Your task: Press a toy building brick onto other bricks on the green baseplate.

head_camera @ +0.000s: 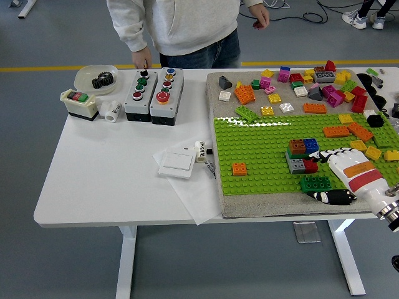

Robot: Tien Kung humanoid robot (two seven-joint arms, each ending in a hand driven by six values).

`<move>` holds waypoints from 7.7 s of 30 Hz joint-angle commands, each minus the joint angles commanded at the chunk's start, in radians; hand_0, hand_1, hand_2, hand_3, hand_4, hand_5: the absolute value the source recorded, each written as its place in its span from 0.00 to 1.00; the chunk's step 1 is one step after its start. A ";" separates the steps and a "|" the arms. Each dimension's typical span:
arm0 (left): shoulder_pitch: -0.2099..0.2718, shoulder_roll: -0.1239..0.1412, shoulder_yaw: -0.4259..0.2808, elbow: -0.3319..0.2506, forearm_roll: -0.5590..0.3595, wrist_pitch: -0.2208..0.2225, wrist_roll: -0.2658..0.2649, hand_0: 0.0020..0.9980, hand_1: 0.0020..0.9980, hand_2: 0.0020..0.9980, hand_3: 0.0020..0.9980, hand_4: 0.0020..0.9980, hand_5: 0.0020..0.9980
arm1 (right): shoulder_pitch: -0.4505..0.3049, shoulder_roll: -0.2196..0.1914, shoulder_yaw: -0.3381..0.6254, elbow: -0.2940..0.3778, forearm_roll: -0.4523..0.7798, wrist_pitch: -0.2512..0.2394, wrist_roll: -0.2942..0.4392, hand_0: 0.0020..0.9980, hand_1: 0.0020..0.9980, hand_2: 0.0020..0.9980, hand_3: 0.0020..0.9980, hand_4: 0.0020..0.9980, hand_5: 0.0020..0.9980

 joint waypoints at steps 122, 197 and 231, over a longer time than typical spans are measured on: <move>-0.013 0.006 0.016 -0.008 0.006 -0.007 0.018 0.74 0.75 0.75 0.61 0.67 0.62 | 0.082 0.011 -0.078 -0.176 0.093 0.029 0.077 0.48 0.49 0.53 0.53 0.78 0.42; -0.011 0.007 0.000 -0.012 0.040 -0.012 0.030 0.74 0.75 0.75 0.61 0.67 0.62 | 0.097 0.011 -0.082 -0.213 0.098 0.041 0.099 0.44 0.48 0.54 0.52 0.83 0.53; -0.017 0.009 0.004 -0.013 0.037 -0.014 0.030 0.74 0.75 0.75 0.61 0.67 0.62 | 0.106 0.012 -0.074 -0.214 0.090 0.030 0.111 0.33 0.42 0.49 0.50 0.73 0.56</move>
